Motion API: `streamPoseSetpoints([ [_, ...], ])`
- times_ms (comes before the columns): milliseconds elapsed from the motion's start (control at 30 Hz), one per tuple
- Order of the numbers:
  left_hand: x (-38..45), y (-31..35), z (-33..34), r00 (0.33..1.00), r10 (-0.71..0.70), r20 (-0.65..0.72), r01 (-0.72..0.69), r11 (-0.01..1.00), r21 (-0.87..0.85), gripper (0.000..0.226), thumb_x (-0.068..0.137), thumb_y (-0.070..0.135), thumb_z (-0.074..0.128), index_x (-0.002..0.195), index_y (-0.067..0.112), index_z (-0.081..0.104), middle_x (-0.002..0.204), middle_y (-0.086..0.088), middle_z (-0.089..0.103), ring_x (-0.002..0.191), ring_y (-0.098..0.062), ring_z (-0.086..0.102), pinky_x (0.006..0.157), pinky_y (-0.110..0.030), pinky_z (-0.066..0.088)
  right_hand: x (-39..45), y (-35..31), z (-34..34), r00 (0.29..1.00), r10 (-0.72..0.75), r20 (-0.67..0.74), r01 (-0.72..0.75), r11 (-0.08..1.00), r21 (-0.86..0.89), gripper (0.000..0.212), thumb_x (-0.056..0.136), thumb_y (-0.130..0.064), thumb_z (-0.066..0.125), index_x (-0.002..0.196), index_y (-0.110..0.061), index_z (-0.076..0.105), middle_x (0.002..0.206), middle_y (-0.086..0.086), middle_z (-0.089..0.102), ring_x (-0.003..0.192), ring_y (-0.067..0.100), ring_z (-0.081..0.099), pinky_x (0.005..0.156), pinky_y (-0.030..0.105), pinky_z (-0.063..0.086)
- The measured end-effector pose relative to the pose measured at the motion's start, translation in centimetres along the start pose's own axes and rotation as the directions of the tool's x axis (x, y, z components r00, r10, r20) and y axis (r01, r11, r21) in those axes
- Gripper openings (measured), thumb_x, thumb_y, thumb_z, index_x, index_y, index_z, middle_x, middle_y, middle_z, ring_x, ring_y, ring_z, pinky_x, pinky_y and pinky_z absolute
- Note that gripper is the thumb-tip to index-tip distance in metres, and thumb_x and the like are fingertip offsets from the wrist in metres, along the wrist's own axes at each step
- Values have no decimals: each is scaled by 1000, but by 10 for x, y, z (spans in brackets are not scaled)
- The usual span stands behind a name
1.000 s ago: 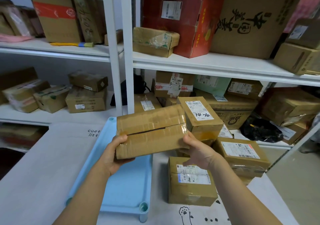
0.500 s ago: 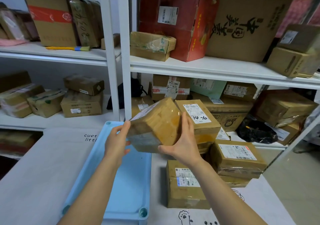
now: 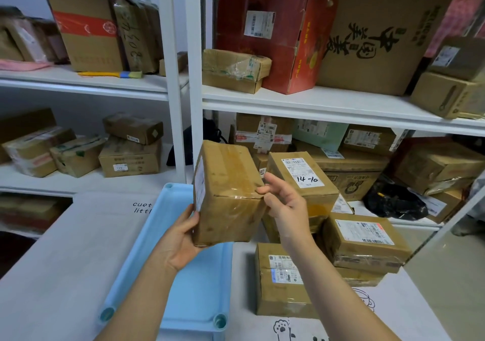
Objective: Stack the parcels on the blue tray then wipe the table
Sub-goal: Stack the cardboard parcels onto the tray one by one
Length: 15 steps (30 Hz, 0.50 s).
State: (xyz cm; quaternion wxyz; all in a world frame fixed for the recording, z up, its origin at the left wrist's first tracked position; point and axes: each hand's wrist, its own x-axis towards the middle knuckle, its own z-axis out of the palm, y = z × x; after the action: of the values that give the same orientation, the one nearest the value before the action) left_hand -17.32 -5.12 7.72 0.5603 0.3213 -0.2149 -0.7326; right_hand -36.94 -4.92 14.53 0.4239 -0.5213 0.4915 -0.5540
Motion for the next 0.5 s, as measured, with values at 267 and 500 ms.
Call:
streamPoseSetpoints([
  [267,3,-10,-5,1000,12,2,-12,1000,-13,42,83,-1,49,113,26,58,92,5,71,77,-18,69,65,-46,58,2,1,-3,998,55,-29,-52,993,101,26,90,-2,57,95,-25,68,96,8,70,99,23,64,90,37,51],
  [500,-1,-11,7,989,128,-71,-98,941,324,74,63,-10,67,127,25,52,113,10,60,99,-15,60,80,-45,51,2,22,-13,984,173,36,-174,985,7,20,90,-20,61,109,-21,67,108,-2,65,107,16,59,88,28,50],
])
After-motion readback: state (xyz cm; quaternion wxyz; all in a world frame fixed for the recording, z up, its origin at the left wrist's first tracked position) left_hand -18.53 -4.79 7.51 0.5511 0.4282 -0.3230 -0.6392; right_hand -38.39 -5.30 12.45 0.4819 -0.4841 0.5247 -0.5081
